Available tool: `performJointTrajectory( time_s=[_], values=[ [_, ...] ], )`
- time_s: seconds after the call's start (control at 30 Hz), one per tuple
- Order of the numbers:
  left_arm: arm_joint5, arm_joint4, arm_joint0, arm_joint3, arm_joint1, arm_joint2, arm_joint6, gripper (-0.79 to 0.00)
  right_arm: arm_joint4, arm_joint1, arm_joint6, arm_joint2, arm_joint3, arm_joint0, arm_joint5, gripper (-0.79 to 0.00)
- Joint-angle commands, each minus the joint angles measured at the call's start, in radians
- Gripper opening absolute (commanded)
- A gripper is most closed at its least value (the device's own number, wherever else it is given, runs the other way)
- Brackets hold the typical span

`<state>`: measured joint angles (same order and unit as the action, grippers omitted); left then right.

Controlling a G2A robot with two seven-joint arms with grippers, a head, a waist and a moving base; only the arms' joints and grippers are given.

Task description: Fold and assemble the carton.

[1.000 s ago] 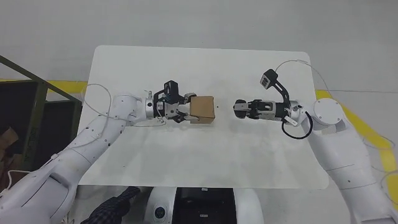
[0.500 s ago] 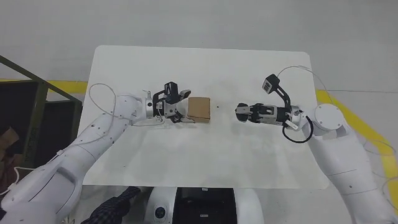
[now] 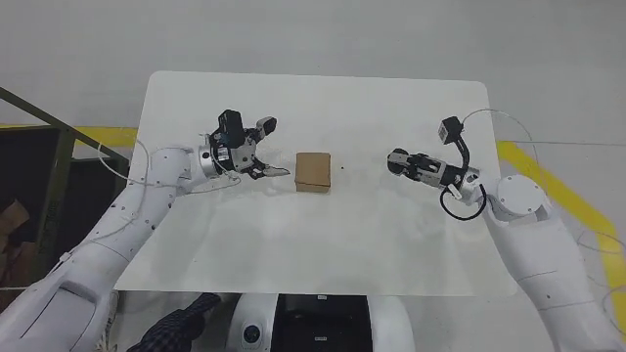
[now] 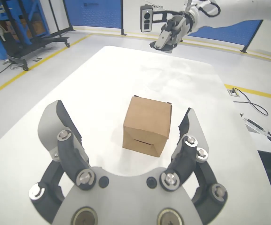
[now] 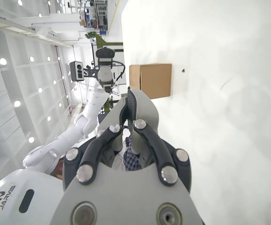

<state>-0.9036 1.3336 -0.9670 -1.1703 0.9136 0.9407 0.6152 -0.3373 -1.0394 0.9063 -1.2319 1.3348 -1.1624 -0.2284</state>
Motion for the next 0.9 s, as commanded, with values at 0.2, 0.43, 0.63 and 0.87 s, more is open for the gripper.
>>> performJointTrajectory(
  time_s=[0.2, 0.43, 0.63, 0.87],
  values=[
    [-0.021, -0.09, -0.105, -0.098, -0.056, 0.194, -0.12, 0.0, 0.13, 0.011, -0.183, -0.082, -0.018, -0.026, -0.131, -0.785],
    [-0.071, -0.176, -0.103, -0.127, -0.079, 0.305, -0.255, 0.0, 0.3, 0.028, -0.324, -0.172, 0.022, -0.056, -0.139, -0.785],
    [-0.092, -0.211, -0.078, -0.137, -0.085, 0.344, -0.351, 0.0, 0.38, 0.039, -0.39, -0.238, 0.048, -0.078, -0.152, -0.785],
    [-0.109, -0.272, -0.044, -0.105, -0.08, 0.338, -0.431, 0.0, 0.441, 0.043, -0.49, -0.295, 0.071, -0.096, -0.189, -0.751]
  ],
)
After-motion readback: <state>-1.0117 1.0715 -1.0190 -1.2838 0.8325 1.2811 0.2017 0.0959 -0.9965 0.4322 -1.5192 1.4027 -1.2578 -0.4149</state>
